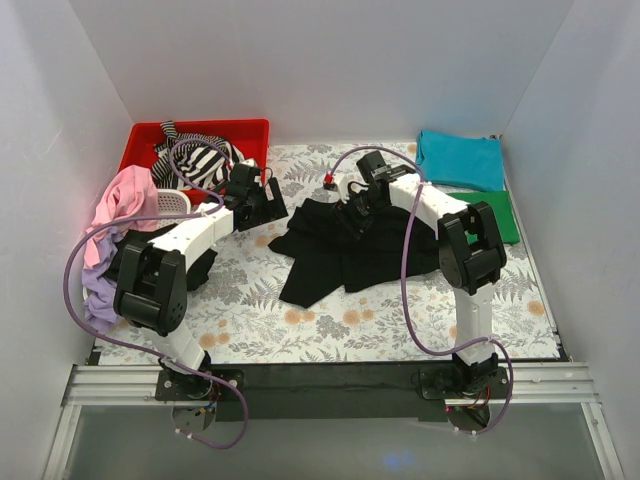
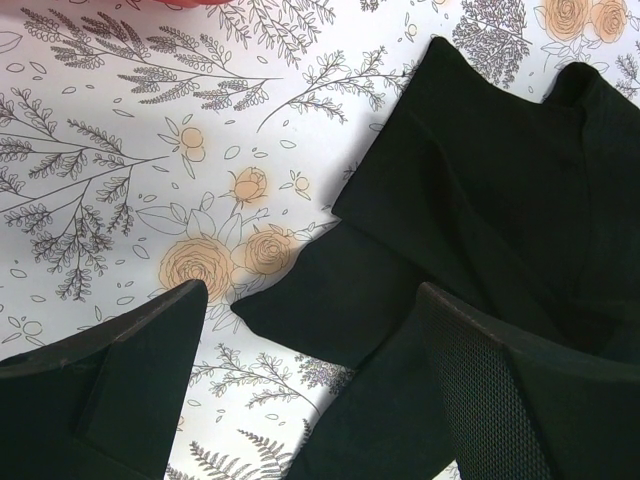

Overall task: Fold and stack the t-shirts
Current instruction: Flatten the tshirt out

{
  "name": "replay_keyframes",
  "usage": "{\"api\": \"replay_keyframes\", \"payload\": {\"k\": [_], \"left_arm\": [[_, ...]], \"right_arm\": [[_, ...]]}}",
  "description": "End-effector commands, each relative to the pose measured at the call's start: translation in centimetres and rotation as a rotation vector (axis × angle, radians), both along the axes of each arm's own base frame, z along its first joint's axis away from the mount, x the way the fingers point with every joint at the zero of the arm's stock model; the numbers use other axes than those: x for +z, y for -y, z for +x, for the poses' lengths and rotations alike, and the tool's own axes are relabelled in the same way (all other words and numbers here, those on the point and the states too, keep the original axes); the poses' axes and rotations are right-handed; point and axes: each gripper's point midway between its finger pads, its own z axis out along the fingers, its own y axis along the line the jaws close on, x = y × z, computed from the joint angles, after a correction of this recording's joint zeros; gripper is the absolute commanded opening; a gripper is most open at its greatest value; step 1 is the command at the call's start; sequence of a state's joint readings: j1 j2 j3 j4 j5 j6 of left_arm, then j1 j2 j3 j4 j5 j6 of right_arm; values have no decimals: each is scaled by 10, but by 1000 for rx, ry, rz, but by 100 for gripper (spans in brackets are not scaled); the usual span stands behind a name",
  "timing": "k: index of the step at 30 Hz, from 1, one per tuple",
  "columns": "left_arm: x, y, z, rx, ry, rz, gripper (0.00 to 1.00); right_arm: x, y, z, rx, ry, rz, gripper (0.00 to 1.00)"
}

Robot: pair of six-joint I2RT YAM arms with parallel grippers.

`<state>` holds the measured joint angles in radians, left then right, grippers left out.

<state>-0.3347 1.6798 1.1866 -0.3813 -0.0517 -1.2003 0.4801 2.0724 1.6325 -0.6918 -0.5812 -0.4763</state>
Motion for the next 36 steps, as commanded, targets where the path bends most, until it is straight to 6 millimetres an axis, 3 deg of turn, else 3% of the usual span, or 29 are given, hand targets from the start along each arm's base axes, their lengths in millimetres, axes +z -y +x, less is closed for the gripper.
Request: {"api": "replay_keyframes", "payload": {"k": [1,4,5,6,7,8,10,13,15,16,17,19,20,23,28,30,31,32,33,36], "left_arm": [[9,-2,7,2,30,10,84],[9,-2,7,0,28,9,84],[9,-1,7,1,28,7,84],[9,-1,7,-2,27,5,84],[9,0,8,-1,27,3,84],[9,0,8,0,24,-1,84],[9,1,8,-1,23,-3,84],[11,1,9,0,27,-5,84],[13,0,10,3,33,-2,84],[17,1,11,3,42,-4,84],[19,1,12,3,43,-5,84],[19,2,13,0,43,-6,84],[20,3,13,-2,45,-9,85],[20,7,17,-11,43,-20,84],[18,16,23,-29,34,-53,84],[15,25,23,-63,16,-85,84],[14,27,24,-70,11,-91,84],[14,31,24,-83,6,-104,84],[11,32,24,-88,-2,-109,84],[9,36,26,-100,-6,-122,84]], "right_arm": [[14,1,-9,1,8,3,59],[8,4,-12,-11,-7,-15,45],[7,5,-11,-21,-8,-24,33],[8,5,-10,-23,-5,-25,27],[9,5,-8,-34,1,-30,8],[14,6,-4,-49,19,-34,1],[24,7,5,-79,57,-43,1],[57,13,32,-192,213,-45,1],[99,33,61,-366,376,-52,1],[115,41,69,-422,425,-50,1],[143,53,76,-490,485,-28,1],[173,75,89,-605,565,-24,1],[193,94,94,-684,632,-47,1],[214,131,102,-837,716,-107,1],[203,189,105,-1062,715,-218,1],[210,218,102,-1188,728,-220,1],[202,227,99,-1223,715,-222,1],[220,240,97,-1283,764,-192,1],[226,262,96,-1340,783,-203,1],[254,300,87,-1459,840,-194,1]]}}
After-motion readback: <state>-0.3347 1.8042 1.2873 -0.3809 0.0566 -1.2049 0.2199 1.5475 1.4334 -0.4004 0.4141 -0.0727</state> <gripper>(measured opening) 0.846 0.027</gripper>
